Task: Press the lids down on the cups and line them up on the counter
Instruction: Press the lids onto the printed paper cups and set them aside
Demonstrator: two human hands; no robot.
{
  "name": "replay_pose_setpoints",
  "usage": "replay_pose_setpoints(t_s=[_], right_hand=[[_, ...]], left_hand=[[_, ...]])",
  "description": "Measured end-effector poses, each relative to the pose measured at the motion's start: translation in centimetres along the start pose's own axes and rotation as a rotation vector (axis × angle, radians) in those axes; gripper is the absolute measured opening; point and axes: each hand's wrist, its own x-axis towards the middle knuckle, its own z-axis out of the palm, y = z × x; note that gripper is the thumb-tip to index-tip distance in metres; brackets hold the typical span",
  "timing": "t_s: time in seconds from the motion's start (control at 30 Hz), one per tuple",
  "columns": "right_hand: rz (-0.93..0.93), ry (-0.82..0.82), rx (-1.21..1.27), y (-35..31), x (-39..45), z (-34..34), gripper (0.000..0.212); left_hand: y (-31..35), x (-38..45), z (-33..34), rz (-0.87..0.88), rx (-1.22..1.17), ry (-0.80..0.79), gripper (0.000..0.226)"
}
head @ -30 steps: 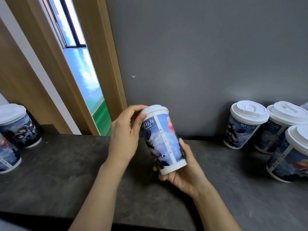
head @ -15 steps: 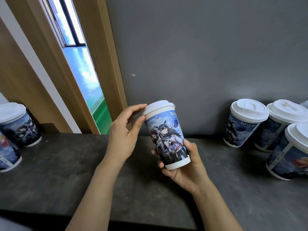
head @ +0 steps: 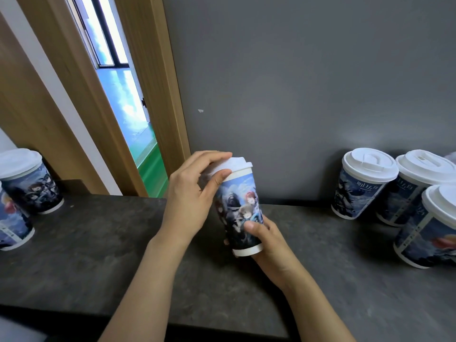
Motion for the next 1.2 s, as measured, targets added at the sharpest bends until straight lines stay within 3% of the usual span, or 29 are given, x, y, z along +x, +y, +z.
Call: replay_pose_setpoints(t_s=[0.1,0.23,0.33,0.47,0.57,0.8,0.97,1.2], right_hand=[[0.082,-0.127,0.16,-0.5,-0.3,-0.3,0.065],[0.152,-0.273,0.238,-1.0,-0.4,-0.6,0.065],[0.158,-0.271,0.22,-0.7,-0.4,-0.5,0.069],[-0.119,0.059,-0.232,0.6,0.0,0.1,0.068],[-0.287,0.196,-0.422,1.2,0.0,0.1,0.068],[-0.431,0.614,-0.807,2.1,0.5,-1.4,0.074],[-0.421,0.65,-0.77,1.7,-1.3,-2.3,0.069],[-0.45,0.899,-0.818,-1.8,-5.9,-7.0,0.069]], left_hand=[[-0.2,-0.3,-0.5,-0.077,-0.03,-0.047,0.031],[-0.2,-0.6,-0.8,-0.056,-0.003,-0.03,0.026],[0.0,-0.5,-0.9,-0.025,0.057,-0.013,0.021],[0.3,-0.6,-0.5,0.054,0.174,-0.037,0.02],[0.7,-0.9,0.3,0.095,0.178,-0.055,0.021],[0.5,-1.7,1.2,0.098,0.105,-0.223,0.03],[2.0,-2.3,2.9,0.122,-0.015,-0.293,0.032],[6.7,-3.3,8.9,0.277,-0.035,-0.375,0.042]])
